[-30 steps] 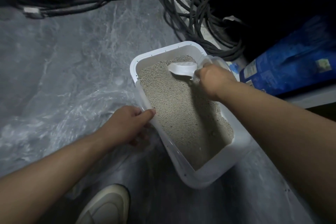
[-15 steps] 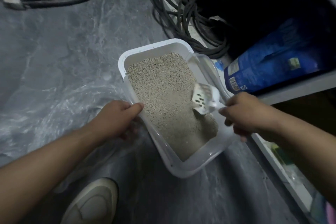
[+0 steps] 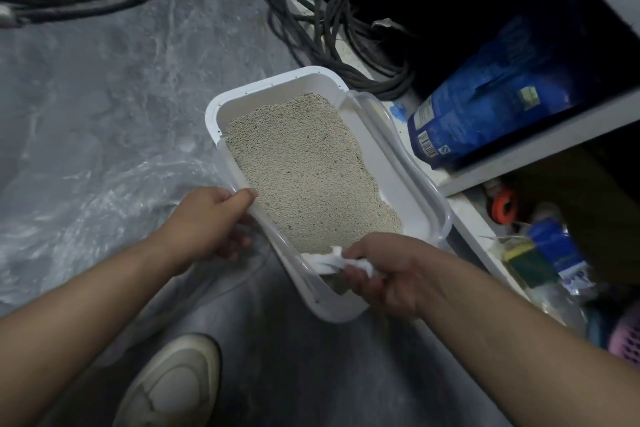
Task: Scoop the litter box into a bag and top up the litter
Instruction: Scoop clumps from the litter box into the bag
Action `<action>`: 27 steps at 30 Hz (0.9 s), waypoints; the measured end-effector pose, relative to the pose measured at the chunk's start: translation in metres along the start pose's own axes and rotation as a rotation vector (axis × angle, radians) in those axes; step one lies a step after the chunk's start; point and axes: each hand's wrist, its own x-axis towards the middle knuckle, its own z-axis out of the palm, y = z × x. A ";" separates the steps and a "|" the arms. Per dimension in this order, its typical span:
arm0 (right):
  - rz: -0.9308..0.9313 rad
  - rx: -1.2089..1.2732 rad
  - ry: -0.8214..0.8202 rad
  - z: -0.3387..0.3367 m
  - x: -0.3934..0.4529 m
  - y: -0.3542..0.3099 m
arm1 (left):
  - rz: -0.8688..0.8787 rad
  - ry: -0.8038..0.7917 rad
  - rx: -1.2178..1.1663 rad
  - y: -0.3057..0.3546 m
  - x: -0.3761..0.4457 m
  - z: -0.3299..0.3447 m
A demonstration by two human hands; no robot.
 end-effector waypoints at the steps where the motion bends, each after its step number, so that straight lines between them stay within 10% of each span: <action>1: -0.024 0.065 -0.009 0.005 0.006 0.000 | 0.004 0.001 -0.005 0.000 0.000 0.000; 27: -0.361 0.127 0.156 0.046 0.045 0.004 | 0.028 0.018 -0.060 0.000 -0.004 0.005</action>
